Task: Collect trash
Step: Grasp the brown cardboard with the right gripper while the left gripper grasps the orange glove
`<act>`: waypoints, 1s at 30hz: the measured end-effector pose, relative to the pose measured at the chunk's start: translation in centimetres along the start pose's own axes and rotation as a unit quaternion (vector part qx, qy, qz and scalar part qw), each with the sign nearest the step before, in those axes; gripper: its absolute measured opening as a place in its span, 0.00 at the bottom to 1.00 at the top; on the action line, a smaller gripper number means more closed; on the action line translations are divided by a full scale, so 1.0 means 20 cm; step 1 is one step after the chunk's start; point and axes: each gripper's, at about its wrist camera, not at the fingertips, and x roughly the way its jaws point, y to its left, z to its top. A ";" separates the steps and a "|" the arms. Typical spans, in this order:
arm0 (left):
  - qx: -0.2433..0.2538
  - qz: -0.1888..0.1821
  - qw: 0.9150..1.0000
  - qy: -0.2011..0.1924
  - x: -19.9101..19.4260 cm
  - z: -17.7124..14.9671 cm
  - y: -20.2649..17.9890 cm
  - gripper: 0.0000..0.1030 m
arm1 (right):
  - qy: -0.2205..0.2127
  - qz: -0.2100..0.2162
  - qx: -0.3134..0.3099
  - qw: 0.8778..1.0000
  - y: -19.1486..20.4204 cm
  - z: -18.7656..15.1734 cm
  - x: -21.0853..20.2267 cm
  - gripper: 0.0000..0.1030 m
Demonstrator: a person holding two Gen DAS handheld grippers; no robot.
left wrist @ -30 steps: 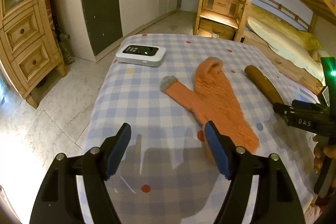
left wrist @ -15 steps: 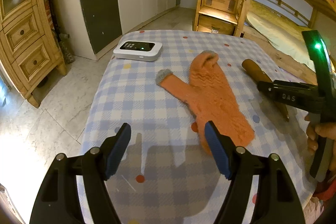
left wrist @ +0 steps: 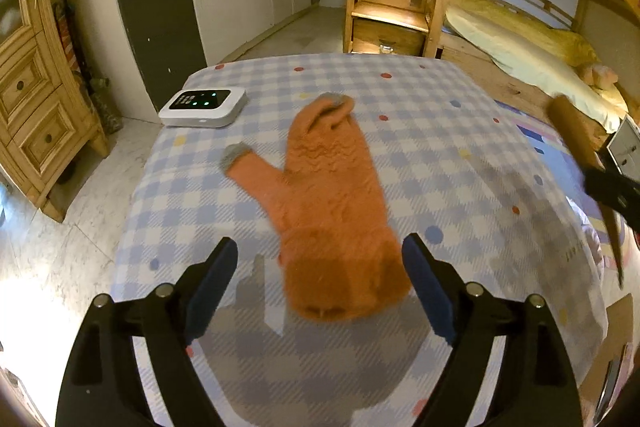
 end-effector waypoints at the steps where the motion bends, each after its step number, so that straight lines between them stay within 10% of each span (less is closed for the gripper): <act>1: -0.004 -0.001 1.000 0.003 0.01 0.01 0.00 0.74 | -0.004 -0.003 0.002 1.000 -0.01 -0.01 -0.02 0.52; 10: -0.074 -0.023 0.996 0.040 0.13 0.02 0.09 0.36 | -0.018 -0.008 0.013 1.000 -0.05 -0.10 -0.13 0.52; 16: -0.039 -0.045 0.998 0.034 0.11 0.01 0.04 0.13 | -0.022 -0.005 0.016 1.000 -0.06 -0.14 -0.18 0.52; 30: 0.040 -0.119 0.986 -0.111 -0.53 -0.02 -0.07 0.11 | -0.041 0.001 0.069 0.997 -0.22 -0.25 -0.34 0.52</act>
